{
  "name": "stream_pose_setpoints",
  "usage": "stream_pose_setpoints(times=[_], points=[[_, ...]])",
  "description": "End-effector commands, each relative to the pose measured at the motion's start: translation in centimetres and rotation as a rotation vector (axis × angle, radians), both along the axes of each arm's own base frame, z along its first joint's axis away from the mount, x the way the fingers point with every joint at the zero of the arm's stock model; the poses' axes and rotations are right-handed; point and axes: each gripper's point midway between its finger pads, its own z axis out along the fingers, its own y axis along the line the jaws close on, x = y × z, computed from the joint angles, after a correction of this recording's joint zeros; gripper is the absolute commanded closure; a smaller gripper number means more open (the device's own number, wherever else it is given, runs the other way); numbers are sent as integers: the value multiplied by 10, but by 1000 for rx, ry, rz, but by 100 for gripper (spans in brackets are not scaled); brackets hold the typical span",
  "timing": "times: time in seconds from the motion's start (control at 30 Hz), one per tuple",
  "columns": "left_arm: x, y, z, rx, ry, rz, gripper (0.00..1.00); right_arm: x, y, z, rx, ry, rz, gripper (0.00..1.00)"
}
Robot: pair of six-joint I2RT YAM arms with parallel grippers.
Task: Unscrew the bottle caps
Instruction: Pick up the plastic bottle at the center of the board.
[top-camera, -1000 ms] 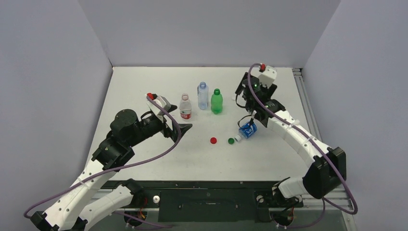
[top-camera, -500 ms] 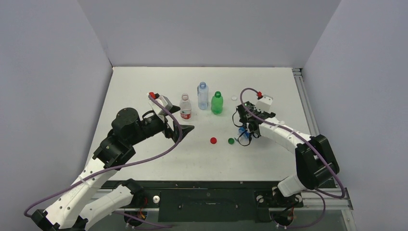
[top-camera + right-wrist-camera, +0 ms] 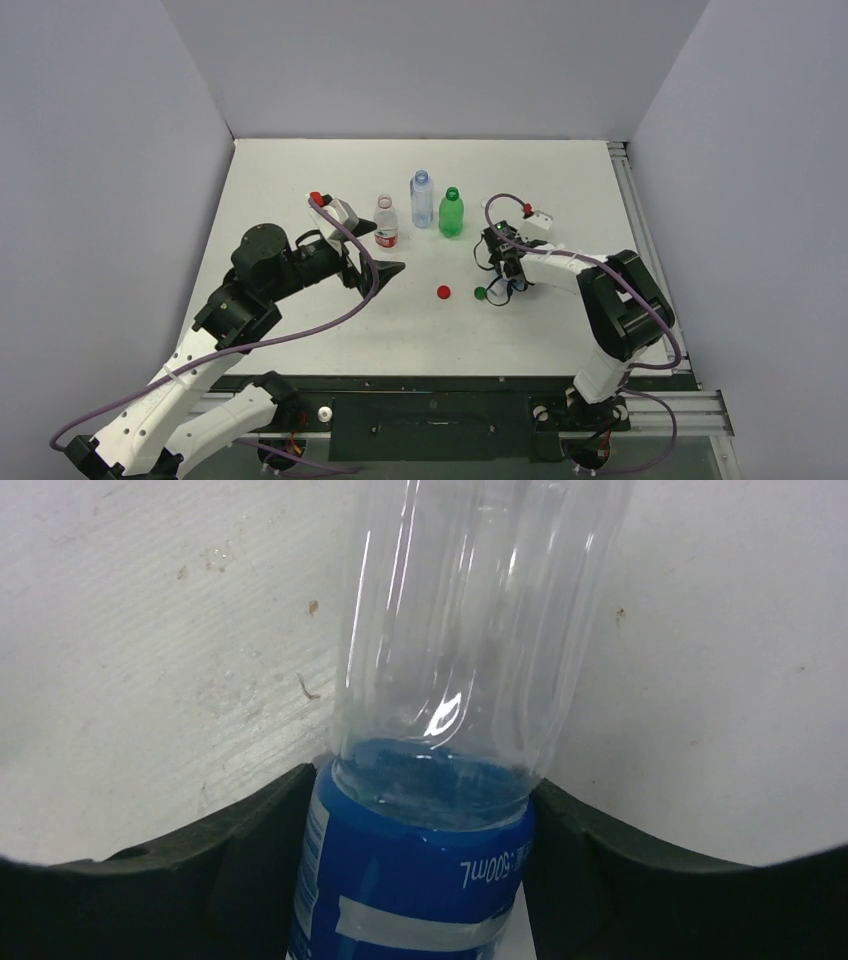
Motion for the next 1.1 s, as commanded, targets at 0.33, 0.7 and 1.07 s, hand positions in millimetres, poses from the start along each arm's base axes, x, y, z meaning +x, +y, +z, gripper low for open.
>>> stream_pose_setpoints(times=[0.33, 0.7, 1.07], points=[[-18, -9, 76, 9, -404, -170, 3, -6, 14, 185, 123, -314, 250, 64], [-30, -7, 98, 390, -1198, -258, 3, -117, 164, 383, 470, -355, 1088, 68], [-45, -5, 89, 546, -1655, -136, 3, -198, 234, 382, 594, -119, 1406, 69]])
